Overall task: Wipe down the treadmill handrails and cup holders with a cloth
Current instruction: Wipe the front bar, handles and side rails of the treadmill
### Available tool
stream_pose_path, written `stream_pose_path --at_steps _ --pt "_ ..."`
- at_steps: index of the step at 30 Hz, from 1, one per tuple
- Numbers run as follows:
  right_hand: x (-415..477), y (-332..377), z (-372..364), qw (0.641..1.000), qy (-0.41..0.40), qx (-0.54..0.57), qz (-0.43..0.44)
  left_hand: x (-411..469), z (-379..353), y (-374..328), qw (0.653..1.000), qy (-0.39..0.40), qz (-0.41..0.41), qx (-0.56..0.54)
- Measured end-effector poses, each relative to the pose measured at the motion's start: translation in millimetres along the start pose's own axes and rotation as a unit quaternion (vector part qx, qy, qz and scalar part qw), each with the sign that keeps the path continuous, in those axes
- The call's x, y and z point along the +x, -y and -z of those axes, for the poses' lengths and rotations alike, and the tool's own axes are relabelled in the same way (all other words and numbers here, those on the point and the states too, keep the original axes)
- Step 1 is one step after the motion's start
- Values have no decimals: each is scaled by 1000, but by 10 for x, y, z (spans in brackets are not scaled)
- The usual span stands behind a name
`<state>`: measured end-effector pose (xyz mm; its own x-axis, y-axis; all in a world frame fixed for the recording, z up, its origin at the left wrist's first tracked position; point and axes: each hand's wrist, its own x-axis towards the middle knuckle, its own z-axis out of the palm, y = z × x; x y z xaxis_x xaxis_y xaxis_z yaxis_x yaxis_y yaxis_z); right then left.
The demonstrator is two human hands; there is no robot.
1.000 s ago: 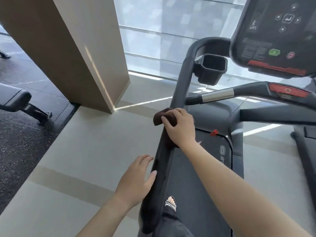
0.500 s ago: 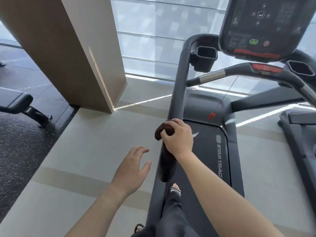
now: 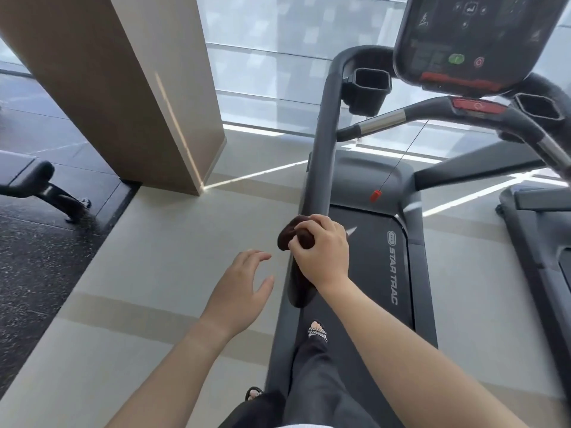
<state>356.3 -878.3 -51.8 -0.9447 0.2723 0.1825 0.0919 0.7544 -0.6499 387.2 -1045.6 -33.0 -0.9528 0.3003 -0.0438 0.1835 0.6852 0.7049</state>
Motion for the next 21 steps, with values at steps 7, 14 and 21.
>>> stream_pose_path --at_steps 7,14,21 --pt "-508 -381 -51 980 -33 -17 195 174 -15 -25 999 0 32 -2" --pt "266 -464 121 987 -24 151 53 520 -138 -254 998 2 57 8" --pt "456 -893 237 983 68 160 55 972 -344 -601 997 -25 61 35"
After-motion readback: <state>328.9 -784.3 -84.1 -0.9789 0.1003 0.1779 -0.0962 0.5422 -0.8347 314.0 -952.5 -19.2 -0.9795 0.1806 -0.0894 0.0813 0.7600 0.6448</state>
